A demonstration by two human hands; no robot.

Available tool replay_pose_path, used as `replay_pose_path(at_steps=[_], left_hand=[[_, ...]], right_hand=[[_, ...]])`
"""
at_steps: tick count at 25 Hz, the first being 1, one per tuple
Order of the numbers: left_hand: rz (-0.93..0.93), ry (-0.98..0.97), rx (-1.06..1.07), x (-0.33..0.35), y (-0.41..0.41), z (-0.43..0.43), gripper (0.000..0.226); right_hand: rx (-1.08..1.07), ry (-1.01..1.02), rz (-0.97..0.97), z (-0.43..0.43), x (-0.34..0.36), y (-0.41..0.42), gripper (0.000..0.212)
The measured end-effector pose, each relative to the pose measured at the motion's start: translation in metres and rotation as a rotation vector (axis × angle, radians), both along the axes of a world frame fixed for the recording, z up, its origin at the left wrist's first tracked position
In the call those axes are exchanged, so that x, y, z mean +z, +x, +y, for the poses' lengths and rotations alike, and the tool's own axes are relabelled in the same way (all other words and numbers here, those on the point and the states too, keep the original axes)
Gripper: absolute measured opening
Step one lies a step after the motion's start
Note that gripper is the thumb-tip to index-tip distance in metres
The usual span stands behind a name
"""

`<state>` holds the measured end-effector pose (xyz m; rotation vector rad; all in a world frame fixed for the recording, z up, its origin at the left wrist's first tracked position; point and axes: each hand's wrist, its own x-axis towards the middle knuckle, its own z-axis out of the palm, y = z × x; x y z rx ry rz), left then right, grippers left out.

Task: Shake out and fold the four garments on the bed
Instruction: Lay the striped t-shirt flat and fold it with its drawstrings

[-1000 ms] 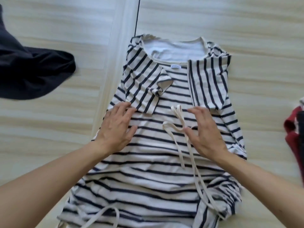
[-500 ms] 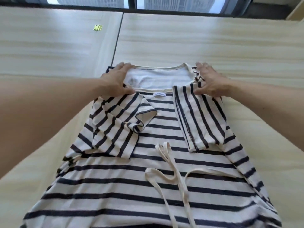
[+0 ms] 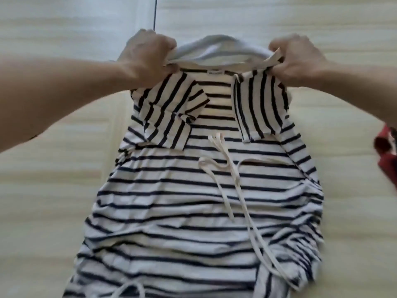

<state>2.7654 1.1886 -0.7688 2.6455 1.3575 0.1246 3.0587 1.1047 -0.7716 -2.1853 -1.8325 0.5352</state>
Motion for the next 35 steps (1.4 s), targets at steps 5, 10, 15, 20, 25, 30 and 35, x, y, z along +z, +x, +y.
replay_pose_path(at_steps=[5,10,15,20,25,30,35], left_hand=[[-0.005,0.112,-0.295,0.076,-0.066,-0.082,0.026],[0.038,0.085,-0.584,0.081,-0.132,-0.196,0.009],[0.449,-0.457,-0.687,0.005,-0.178,-0.309,0.023],[0.115,-0.231,-0.360,-0.037,-0.147,-0.328,0.032],[0.261,-0.355,-0.016,-0.089,-0.107,-0.329,0.090],[0.338,-0.351,0.005,-0.103,-0.097,-0.341,0.093],[0.225,-0.370,-0.130,-0.097,-0.062,-0.360,0.077]], right_hand=[[0.167,0.151,0.014,-0.122,0.077,-0.014,0.013],[0.234,0.117,0.000,-0.277,0.082,-0.060,0.038],[0.502,-0.431,-0.083,-0.386,0.002,-0.102,0.062],[-0.188,-0.178,0.048,-0.370,-0.024,-0.107,0.061],[-0.786,-0.494,0.262,-0.343,-0.060,-0.111,0.129],[-0.897,-0.329,0.181,-0.338,-0.077,-0.127,0.089],[-1.156,-0.257,0.620,-0.338,-0.064,-0.124,0.078]])
